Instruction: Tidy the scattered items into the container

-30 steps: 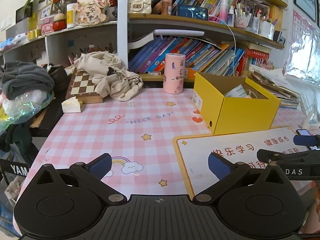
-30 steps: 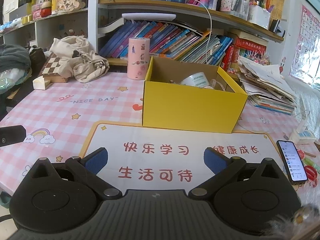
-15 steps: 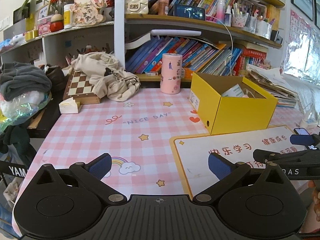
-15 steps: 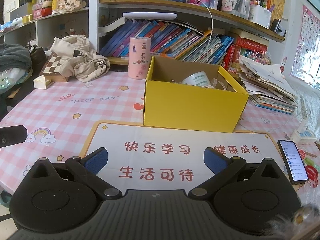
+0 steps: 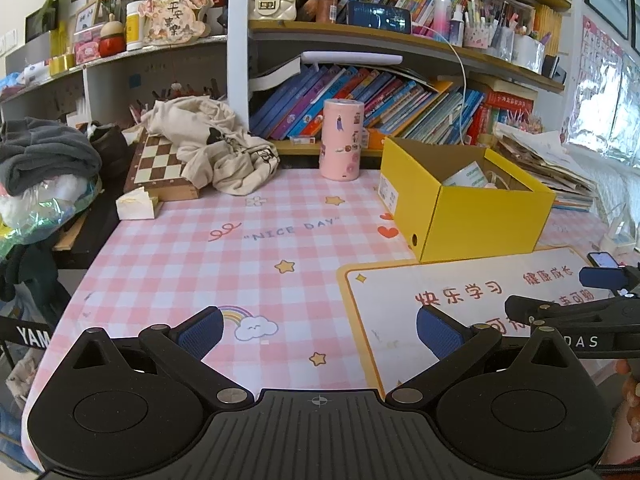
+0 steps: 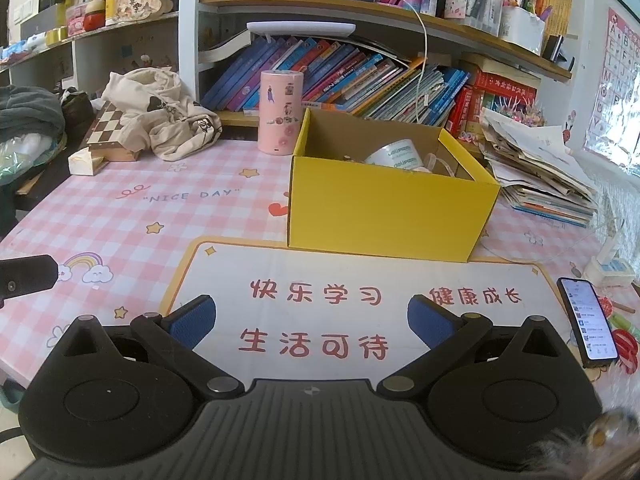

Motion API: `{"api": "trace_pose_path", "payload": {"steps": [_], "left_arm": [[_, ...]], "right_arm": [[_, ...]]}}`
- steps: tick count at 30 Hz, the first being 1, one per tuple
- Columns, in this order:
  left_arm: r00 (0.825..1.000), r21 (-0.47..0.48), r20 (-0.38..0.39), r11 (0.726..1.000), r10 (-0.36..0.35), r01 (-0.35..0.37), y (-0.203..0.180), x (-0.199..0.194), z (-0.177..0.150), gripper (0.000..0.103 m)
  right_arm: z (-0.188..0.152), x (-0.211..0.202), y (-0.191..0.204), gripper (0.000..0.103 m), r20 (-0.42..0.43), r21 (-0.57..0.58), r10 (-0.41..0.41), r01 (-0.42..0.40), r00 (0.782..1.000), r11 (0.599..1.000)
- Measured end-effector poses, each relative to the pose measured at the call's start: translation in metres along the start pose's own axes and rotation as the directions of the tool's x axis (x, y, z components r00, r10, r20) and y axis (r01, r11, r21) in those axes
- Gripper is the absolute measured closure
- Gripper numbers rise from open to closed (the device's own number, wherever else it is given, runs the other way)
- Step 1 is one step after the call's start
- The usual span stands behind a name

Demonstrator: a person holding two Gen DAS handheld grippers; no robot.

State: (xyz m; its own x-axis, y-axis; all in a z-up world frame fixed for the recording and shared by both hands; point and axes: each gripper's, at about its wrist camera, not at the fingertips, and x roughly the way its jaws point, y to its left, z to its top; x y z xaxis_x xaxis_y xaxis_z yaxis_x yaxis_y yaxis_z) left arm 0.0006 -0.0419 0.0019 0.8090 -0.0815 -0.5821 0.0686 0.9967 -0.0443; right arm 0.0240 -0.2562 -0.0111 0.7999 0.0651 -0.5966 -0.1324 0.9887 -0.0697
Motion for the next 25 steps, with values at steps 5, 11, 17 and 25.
{"api": "trace_pose_path", "payload": {"steps": [5, 11, 17, 25], "left_arm": [[1.000, 0.008, -0.004, 1.000, -0.006, 0.007, -0.0027, 0.0007, -0.0001, 0.000], [1.000, 0.005, -0.008, 1.000, -0.014, 0.014, -0.0036, 0.0022, 0.0004, 0.000], [0.999, -0.017, -0.015, 0.999, -0.047, 0.047, -0.0040, 0.0044, -0.0016, 0.000], [0.999, -0.038, -0.026, 0.998, -0.048, 0.047, -0.0030, 0.0077, -0.0017, 0.000]], "right_arm": [[-0.0009, 0.0004, -0.0014, 0.000, -0.002, 0.003, 0.001, -0.001, 1.000, 1.000], [-0.0012, 0.0005, -0.0038, 0.000, -0.001, 0.009, -0.003, 0.003, 1.000, 1.000], [-0.0015, 0.0012, -0.0064, 0.000, -0.003, 0.011, -0.005, 0.005, 1.000, 1.000], [-0.0019, 0.0042, -0.0082, 0.000, -0.014, 0.010, -0.004, 0.004, 1.000, 1.000]]}}
